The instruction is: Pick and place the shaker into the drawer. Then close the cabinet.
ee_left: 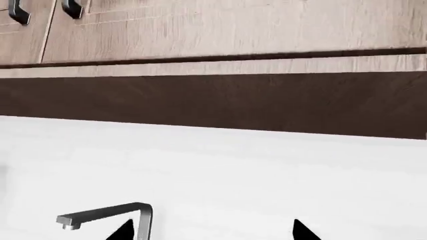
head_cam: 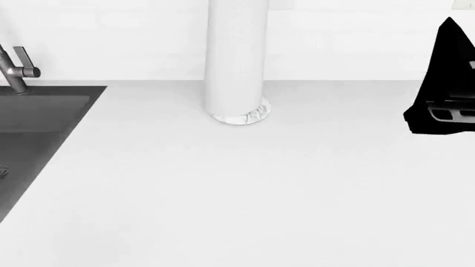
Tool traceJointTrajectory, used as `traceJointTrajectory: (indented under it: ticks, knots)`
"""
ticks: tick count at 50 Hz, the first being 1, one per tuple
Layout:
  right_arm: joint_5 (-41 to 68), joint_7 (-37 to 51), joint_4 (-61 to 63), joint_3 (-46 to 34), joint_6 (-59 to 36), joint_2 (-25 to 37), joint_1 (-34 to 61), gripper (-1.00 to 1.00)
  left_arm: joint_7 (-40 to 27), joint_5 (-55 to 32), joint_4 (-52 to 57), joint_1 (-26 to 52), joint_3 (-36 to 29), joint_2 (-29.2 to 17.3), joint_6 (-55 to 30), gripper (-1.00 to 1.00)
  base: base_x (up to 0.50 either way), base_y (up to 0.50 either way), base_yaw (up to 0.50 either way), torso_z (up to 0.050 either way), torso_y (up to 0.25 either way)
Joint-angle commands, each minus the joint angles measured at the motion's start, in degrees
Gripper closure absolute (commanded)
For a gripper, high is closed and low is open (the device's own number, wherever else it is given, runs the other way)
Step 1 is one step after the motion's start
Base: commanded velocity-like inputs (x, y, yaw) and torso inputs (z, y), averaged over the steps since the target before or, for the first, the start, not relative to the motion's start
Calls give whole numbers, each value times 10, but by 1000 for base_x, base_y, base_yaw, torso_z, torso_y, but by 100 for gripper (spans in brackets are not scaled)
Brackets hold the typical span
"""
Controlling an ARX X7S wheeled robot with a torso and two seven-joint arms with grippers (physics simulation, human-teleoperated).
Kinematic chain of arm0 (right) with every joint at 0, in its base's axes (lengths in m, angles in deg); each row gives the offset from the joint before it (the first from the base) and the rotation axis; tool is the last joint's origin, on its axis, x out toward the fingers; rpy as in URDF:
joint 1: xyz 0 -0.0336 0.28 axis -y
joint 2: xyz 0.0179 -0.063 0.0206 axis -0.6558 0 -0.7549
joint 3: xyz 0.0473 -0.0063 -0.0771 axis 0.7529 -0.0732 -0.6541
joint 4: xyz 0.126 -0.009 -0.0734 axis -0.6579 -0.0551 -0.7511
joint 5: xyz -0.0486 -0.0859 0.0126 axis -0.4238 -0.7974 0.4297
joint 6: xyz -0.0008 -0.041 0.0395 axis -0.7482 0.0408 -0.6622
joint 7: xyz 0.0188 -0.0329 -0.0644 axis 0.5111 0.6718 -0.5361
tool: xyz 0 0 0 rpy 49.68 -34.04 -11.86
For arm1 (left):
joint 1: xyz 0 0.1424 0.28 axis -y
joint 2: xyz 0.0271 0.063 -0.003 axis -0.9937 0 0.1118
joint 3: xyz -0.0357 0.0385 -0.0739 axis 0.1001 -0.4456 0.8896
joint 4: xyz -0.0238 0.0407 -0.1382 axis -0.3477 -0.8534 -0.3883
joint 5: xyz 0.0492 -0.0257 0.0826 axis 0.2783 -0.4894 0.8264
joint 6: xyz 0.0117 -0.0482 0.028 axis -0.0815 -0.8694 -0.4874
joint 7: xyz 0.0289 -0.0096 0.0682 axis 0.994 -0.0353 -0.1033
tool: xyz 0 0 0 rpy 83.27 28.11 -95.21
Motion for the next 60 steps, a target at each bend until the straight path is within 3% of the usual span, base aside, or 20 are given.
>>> traceJointTrajectory:
  ticks: [1,2,4,6,7,9,28,37,39,45,60]
  knots:
    - [66,17,-5,20,-47,9,43,-100,-67,52,-137,358,-183,-77,-45,-100,0,0,0,0,0]
    - [69,17,-6,22,-49,11,45,-100,-66,59,-143,385,-198,-74,-48,-100,0,0,0,0,0]
    - [67,16,-5,16,-35,22,32,-100,-20,79,-176,557,-308,15,-80,-100,0,0,0,0,0]
    - [63,13,-4,13,-25,29,23,-100,8,105,-218,729,-351,71,-67,-100,0,0,0,0,0]
    - [61,12,-4,12,-21,31,20,-100,16,114,-232,783,-364,89,-61,-100,0,0,0,0,0]
    - [59,11,-3,10,-15,35,15,-100,27,124,-247,815,-378,112,-50,-100,0,0,0,0,0]
    - [20,-1,1,-13,33,41,-29,-100,96,151,-332,943,-445,245,-7,-100,0,0,0,0,0]
    - [-14,-6,4,-39,78,60,-70,-100,212,247,-501,975,-542,343,98,-100,0,0,0,0,0]
    - [-26,-9,5,-49,96,69,-83,-100,238,290,-541,979,-531,376,116,-100,0,0,0,0,0]
    - [-46,-6,8,-68,129,87,-106,-100,335,455,-596,979,-416,492,130,-100,0,0,0,2,0]
    - [-86,56,43,-89,157,88,-132,-100,244,287,-524,979,-546,494,141,-100,0,0,0,0,1]
